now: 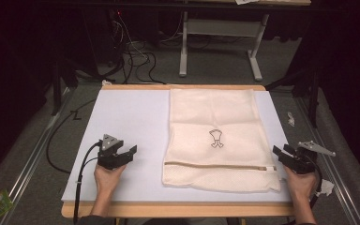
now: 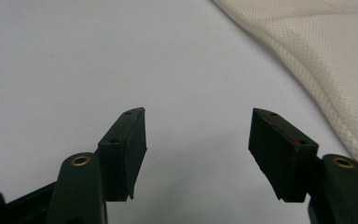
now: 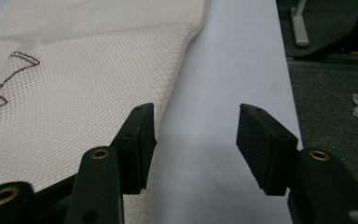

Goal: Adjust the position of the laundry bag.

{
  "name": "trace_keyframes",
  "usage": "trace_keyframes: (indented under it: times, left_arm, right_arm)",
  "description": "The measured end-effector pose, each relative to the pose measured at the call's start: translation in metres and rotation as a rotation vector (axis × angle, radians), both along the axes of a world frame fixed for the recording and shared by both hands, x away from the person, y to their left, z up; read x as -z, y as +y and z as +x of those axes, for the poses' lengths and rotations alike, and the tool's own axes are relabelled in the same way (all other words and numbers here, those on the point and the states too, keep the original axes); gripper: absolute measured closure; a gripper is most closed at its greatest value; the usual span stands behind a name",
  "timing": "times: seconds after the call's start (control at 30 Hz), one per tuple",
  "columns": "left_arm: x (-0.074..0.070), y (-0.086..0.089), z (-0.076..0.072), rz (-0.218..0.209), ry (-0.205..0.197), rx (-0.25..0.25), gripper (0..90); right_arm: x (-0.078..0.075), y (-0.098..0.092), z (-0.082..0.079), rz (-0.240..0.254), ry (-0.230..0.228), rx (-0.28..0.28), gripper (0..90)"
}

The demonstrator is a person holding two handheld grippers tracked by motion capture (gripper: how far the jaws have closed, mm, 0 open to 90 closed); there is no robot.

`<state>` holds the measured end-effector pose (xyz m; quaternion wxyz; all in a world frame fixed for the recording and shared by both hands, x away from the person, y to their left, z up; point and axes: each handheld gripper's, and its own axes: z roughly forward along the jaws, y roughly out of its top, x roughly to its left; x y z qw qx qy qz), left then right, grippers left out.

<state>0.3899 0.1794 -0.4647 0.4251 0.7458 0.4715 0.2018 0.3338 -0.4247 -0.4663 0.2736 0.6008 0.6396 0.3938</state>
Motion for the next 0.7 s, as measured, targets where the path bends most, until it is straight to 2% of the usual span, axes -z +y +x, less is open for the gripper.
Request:
trace_keyframes:
  times: [0.1, 0.3, 0.33, 0.43, 0.7]
  left_arm:
    - [-0.003, -0.014, 0.000, 0.020, -0.002, 0.028, 38.2]
    - [-0.008, -0.037, 0.002, 0.038, 0.024, 0.083, 39.3]
    - [-0.010, -0.045, 0.003, 0.047, 0.027, 0.101, 39.8]
    - [-0.010, -0.054, 0.004, 0.042, 0.039, 0.112, 39.8]
    - [-0.014, -0.092, 0.009, 0.076, 0.051, 0.169, 39.0]
  right_arm:
    - [-0.002, 0.004, 0.000, -0.016, 0.006, -0.008, 47.7]
    - [-0.009, 0.012, 0.003, -0.025, 0.033, -0.033, 51.7]
    - [-0.010, 0.013, 0.004, -0.030, 0.033, -0.041, 52.4]
    - [-0.012, 0.017, 0.007, -0.031, 0.049, -0.056, 53.7]
    - [-0.016, 0.023, 0.015, -0.052, 0.086, -0.072, 55.5]
